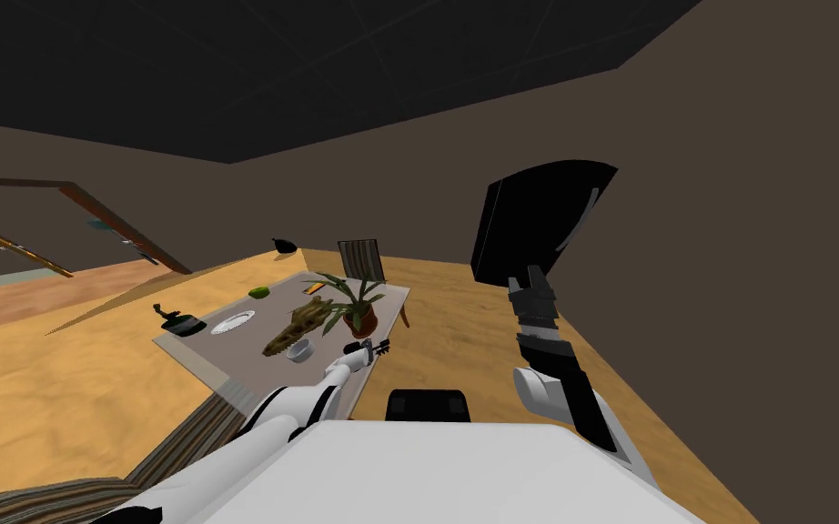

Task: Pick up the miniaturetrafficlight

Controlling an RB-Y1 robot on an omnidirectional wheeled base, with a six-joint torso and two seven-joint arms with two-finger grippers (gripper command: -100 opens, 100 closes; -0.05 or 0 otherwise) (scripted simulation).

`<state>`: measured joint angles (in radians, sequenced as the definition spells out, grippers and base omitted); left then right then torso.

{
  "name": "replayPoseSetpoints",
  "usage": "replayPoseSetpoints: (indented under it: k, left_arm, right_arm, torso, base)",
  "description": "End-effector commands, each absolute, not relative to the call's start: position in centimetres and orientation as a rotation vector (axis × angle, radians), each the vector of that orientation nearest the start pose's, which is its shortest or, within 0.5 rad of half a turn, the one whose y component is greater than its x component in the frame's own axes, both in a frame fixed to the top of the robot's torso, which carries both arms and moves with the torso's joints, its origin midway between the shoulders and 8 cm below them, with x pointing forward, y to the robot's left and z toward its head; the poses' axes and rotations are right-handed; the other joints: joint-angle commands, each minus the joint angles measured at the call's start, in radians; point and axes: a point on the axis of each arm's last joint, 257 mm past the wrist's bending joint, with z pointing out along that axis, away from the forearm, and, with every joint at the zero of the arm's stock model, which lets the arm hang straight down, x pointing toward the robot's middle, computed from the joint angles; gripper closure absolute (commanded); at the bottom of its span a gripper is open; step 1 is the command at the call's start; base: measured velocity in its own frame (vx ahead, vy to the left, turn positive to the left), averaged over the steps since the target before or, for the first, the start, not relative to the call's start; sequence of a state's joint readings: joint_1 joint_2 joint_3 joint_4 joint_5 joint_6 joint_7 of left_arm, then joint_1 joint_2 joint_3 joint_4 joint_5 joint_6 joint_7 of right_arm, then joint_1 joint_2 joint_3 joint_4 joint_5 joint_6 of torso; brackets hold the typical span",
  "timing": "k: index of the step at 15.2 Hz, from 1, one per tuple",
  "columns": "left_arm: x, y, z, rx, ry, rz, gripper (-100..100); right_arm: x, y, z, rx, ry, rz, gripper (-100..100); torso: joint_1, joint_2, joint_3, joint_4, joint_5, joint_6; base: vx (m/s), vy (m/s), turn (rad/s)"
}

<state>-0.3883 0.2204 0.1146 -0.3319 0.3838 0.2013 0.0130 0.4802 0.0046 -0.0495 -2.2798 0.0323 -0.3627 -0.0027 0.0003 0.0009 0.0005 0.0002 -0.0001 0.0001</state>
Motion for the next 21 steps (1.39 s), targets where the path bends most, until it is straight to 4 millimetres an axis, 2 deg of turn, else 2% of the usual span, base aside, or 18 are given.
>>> replayPoseSetpoints:
  k: [1, 3, 4, 7, 8, 12, 13, 14, 16, 17, 18, 19, 21]
  left_arm:
    - [39.8, 36.5, -58.9, -2.245, 1.469, -0.506, -100]
    - [39.8, 36.5, -58.9, -2.245, 1.469, -0.506, -100]
    - [38.5, 38.4, -59.2, -2.273, 1.41, -0.49, -100]
    - [38.6, 38.2, -59.2, -2.259, 1.424, -0.487, -100]
    - [38.6, 38.3, -59.2, -2.262, 1.419, -0.487, 100]
    - [38.6, 38.3, -59.2, -2.265, 1.416, -0.488, 100]
    - [37.8, 39.3, -59.4, -2.286, 1.38, -0.482, 100]
    - [39.1, 37.4, -59.1, -2.26, 1.439, -0.498, 100]
    - [39.1, 37.4, -59.1, -2.26, 1.439, -0.498, 100]
    - [40.4, 35.6, -58.7, -2.23, 1.498, -0.514, 100]
    - [40.9, 35.8, -58.3, -2.191, 1.524, -0.51, 100]
    - [40.3, 35.8, -58.7, -2.201, 1.528, -0.496, 100]
    - [40.4, 35.6, -58.7, -2.23, 1.498, -0.514, 100]
  right_arm:
    - [36.4, -29.7, 0.4, 0.736, 0.7, 1.21, 0]
    - [36.4, -29.7, 0.4, 0.736, 0.7, 1.21, 0]
    - [36.4, -29.7, 0.4, 0.736, 0.7, 1.21, 0]
    - [36.4, -29.7, 0.4, 0.736, 0.7, 1.21, 0]
    - [36.4, -29.7, 0.4, 0.736, 0.7, 1.21, 0]
    - [36.4, -29.7, 0.4, 0.736, 0.7, 1.21, 0]
    - [36.4, -29.7, 0.4, 0.736, 0.7, 1.21, 0]
    - [36.4, -29.7, 0.4, 0.736, 0.7, 1.21, 0]
    - [36.4, -29.7, 0.4, 0.737, 0.7, 1.21, 0]
    - [36.4, -29.7, 0.4, 0.736, 0.7, 1.21, 0]
    - [36.4, -29.7, 0.4, 0.737, 0.7, 1.21, 0]
    - [36.4, -29.7, 0.4, 0.737, 0.7, 1.21, 0]
    - [36.4, -29.7, 0.4, 0.736, 0.7, 1.21, 0]
  torso:
    - [0.0, 0.0, 0.0, 0.0, 0.0, 0.0]
    - [0.0, 0.0, 0.0, 0.0, 0.0, 0.0]
    - [0.0, 0.0, 0.0, 0.0, 0.0, -0.001]
    - [0.003, -0.003, -0.002, -0.001, 0.003, 0.001]
    - [0.004, -0.004, -0.003, -0.001, 0.003, 0.001]
    - [0.004, -0.006, -0.004, -0.002, 0.003, 0.001]
    - [0.004, -0.006, -0.004, -0.002, 0.003, 0.001]
    - [0.004, -0.006, -0.004, -0.002, 0.003, 0.001]
    - [0.004, -0.007, -0.005, -0.003, 0.002, 0.0]
    - [0.003, -0.007, -0.005, -0.002, 0.003, 0.0]
    - [0.003, -0.007, -0.004, -0.002, 0.002, 0.0]
    - [0.003, -0.007, -0.005, -0.002, 0.002, 0.0]
    - [0.002, -0.007, -0.005, -0.002, 0.003, 0.001]
  base:
    - [-0.007, 0.003, -0.347]
    - [-0.007, 0.011, -0.152]
    - [-0.008, 0.006, -0.257]
    - [-0.013, 0.01, -0.166]
    - [0.0, 0.0, 0.0]
    - [-0.001, -0.001, 0.001]
    - [0.003, 0.001, -0.109]
    - [0.01, 0.003, 0.155]
    - [0.013, -0.007, 0.228]
    - [0.011, -0.01, 0.253]
    - [0.013, -0.013, 0.356]
    - [0.009, -0.017, 0.164]
    - [0.003, -0.008, -0.026]
